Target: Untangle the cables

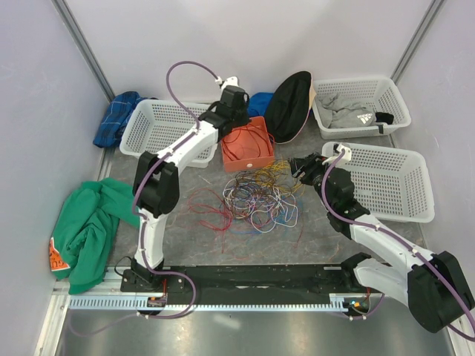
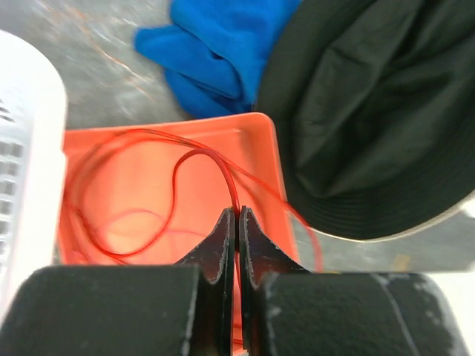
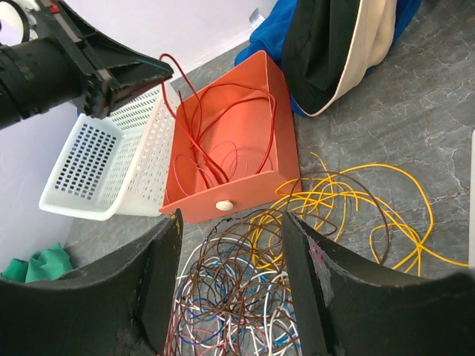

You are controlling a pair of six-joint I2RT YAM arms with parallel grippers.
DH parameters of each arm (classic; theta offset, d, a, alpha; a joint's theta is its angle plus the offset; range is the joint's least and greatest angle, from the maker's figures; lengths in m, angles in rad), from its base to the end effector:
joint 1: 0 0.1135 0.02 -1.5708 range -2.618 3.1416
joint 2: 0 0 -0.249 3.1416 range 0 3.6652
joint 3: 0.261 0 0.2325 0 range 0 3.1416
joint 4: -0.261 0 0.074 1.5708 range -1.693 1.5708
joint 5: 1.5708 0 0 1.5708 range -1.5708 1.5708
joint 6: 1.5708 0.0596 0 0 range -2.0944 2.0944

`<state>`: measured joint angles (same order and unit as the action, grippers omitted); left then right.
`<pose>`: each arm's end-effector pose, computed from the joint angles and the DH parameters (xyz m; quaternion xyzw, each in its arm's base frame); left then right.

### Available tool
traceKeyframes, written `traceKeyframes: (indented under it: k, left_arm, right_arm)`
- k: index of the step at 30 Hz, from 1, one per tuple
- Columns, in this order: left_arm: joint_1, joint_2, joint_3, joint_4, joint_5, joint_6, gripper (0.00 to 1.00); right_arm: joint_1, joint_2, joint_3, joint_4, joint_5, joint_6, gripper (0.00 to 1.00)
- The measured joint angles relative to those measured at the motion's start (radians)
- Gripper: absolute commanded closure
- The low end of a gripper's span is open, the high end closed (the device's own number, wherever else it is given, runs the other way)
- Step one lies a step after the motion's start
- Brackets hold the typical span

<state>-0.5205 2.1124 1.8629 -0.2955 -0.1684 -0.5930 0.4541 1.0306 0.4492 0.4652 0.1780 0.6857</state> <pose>0.4339 -0.2372 0.2607 -0.0727 0.8662 -0.1962 0.4538 0.2242 0.0977 0.2384 0.1447 0.7322 0.3014 0.5934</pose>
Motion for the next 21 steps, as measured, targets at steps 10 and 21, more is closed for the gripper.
traceKeyframes:
  k: [10, 21]
  left_arm:
    - [-0.088, 0.037, 0.0, 0.045, -0.284, 0.277, 0.98]
    - [-0.082, 0.1, -0.04, 0.06, -0.353, 0.342, 0.98]
  right_arm:
    - [0.0, 0.0, -0.001, 0.005, 0.0, 0.0, 0.37]
    - [0.0, 0.001, -0.013, 0.011, -0.011, 0.003, 0.37]
